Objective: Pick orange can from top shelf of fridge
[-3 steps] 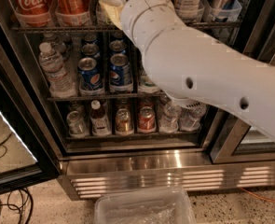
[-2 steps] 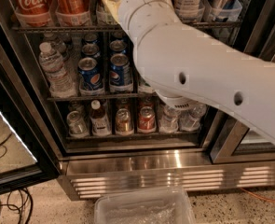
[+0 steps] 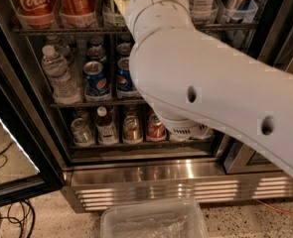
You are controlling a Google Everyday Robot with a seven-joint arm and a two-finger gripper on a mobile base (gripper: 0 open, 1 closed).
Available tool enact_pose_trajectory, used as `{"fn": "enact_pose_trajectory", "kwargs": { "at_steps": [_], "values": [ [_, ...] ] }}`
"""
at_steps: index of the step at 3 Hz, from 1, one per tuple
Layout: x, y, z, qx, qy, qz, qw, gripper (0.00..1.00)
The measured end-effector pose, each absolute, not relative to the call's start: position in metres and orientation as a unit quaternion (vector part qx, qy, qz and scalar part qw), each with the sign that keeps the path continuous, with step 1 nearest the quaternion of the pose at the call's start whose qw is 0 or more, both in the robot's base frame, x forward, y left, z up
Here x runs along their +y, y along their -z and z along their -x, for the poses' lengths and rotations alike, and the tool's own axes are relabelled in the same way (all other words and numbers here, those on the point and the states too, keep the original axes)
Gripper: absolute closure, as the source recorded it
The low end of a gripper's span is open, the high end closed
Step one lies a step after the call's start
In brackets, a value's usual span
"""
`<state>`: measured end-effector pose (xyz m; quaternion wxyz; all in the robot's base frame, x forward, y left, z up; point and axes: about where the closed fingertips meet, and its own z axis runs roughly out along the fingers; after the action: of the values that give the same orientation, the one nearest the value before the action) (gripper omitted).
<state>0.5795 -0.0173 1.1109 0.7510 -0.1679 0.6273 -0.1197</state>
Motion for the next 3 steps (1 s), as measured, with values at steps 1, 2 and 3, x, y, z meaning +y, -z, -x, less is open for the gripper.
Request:
{"fn": "enact_pose_trajectory", "kwargs": {
  "at_steps": [1,2,3],
  "values": [
    [-0.018,-1.109,-0.566,0.637,0.117,0.157,0.746,0.27],
    [-0.012,-1.102,-0.563,0.646,0.089,0.147,0.743,0.28],
    [-0.012,-1.096,-0.564,0.652,0.071,0.133,0.743,0.29]
  ]
}}
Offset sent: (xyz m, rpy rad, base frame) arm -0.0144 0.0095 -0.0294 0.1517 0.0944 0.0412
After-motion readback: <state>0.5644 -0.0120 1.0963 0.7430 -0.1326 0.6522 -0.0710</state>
